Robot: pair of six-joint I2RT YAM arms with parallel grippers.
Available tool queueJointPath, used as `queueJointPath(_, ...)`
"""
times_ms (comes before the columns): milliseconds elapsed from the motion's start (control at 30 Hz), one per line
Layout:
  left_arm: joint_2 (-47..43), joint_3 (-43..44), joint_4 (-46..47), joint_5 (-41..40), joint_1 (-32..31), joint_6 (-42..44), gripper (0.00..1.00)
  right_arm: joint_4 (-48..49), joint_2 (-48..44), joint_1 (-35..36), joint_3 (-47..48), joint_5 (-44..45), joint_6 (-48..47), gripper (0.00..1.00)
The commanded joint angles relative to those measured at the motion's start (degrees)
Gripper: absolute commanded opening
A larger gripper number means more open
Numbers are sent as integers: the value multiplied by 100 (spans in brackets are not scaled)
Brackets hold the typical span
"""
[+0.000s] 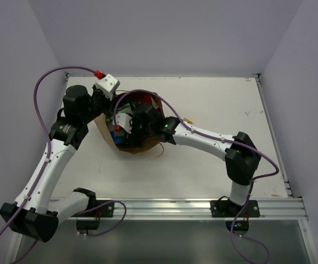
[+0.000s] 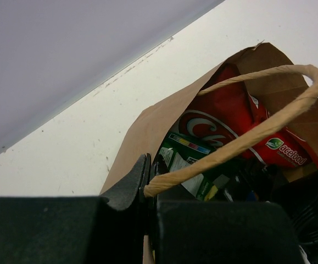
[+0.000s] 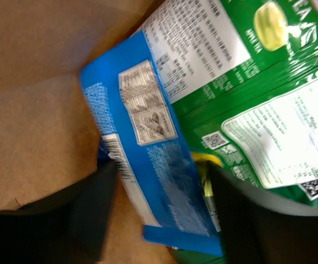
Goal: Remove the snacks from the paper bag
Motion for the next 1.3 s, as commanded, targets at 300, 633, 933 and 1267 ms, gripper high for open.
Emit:
queueJointPath(300, 9, 296, -125, 76, -18, 11, 0, 79, -907, 125, -85, 592, -65, 19)
queueJointPath(633, 27, 260, -134, -275, -18, 29, 0, -141, -2559, 108, -682, 1302, 585, 15)
queueJointPath(933, 1, 181, -73, -311, -18, -33, 0, -79, -3886, -1225, -1718, 2753, 2867, 11)
queueJointPath(1267, -105, 102, -73, -241, -18, -68, 0, -159, -3336, -2977, -3231, 2262, 5875, 15)
